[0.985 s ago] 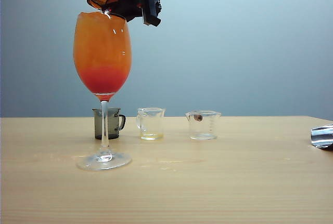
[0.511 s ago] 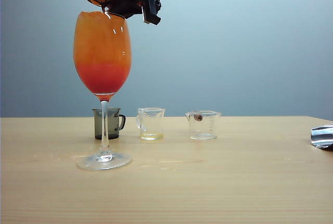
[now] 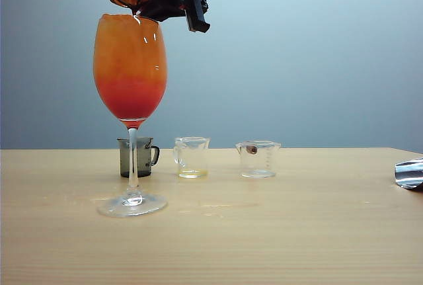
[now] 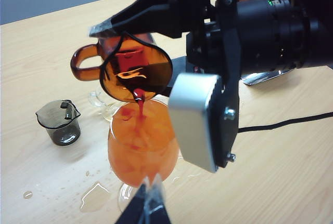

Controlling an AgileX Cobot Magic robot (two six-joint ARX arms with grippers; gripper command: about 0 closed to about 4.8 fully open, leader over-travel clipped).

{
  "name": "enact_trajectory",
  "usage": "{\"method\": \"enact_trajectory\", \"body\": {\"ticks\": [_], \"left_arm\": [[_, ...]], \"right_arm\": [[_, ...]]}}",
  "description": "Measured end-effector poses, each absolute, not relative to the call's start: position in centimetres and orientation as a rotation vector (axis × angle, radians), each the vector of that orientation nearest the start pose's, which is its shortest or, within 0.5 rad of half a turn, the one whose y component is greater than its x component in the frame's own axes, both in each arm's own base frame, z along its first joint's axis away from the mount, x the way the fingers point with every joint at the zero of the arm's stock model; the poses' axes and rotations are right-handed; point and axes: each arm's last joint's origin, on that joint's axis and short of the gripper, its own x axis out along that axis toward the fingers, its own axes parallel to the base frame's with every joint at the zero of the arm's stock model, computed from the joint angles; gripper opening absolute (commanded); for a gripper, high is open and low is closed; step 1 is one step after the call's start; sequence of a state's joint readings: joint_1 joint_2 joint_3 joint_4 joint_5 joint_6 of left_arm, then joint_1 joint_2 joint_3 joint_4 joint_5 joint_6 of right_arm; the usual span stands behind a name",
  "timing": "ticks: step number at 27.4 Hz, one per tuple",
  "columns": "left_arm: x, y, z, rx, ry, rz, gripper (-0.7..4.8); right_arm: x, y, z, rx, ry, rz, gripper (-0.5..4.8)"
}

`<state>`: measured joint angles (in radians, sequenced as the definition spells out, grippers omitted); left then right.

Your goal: Pick up the fourth measuring cup from the left, pour the grenadine inside into the goblet, and finally put the measuring cup back in its original place.

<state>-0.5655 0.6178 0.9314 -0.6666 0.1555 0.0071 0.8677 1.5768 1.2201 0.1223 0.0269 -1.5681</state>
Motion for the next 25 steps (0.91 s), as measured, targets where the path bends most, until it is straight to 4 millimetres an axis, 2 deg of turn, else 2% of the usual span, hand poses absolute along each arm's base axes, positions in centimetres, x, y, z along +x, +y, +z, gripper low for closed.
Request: {"method": "enact_trajectory", "body": {"ticks": [25], "left_arm": [[9.03,-6.26,35.58,0.080,0.351,-0.715,-0.05]], "right_arm": [[23.80,27.93,31.93,-1.679,-0.578,0.780,0.45]]}}
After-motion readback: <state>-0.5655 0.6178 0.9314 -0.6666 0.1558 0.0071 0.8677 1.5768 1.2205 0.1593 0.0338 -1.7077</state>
